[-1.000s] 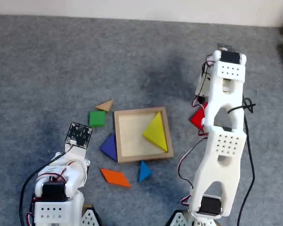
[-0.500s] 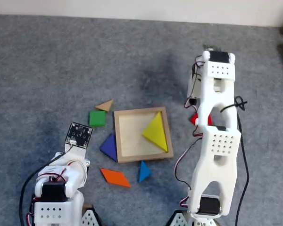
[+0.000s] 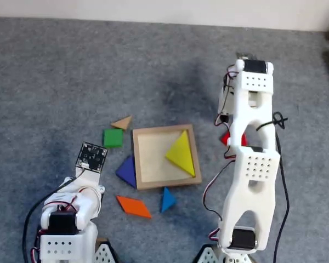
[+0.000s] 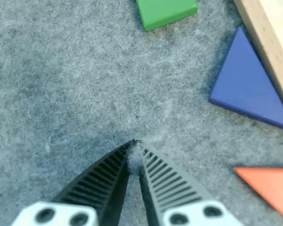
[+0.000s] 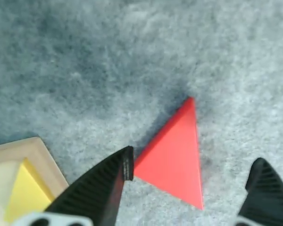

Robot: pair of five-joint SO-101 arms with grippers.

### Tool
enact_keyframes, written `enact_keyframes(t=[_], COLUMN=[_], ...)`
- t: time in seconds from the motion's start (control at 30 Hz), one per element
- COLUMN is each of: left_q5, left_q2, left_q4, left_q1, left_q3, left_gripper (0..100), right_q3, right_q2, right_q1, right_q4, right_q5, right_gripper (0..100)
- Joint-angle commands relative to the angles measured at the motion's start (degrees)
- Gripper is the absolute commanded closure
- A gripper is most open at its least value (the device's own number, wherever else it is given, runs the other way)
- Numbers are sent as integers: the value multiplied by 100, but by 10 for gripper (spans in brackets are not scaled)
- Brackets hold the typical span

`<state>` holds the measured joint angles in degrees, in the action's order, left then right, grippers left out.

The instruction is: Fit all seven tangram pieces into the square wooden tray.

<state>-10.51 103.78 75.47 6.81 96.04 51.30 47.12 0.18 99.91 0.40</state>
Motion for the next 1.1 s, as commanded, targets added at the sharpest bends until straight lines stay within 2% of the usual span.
enact_keyframes(t=[0.0,0.23,0.47,0.57,1.07], left_q5=[62,62,62,62,62], left_q2=[66,66,66,66,66], left_q4=[18,18,18,18,18], left_q1=[75,75,75,75,75], left_q3=[110,110,110,110,110], left_gripper=[995,995,995,995,995], right_q3=[-66,-1455,-4462,-5314,-4207], right_q2=[-848,-1745,-3495,-3635,-1930], right_q1=[-57,-84,-92,-92,-224], right_q4=[66,-470,-2325,-2738,-2782], right_q5=[53,53,88,88,88], right_gripper=[632,632,632,632,632])
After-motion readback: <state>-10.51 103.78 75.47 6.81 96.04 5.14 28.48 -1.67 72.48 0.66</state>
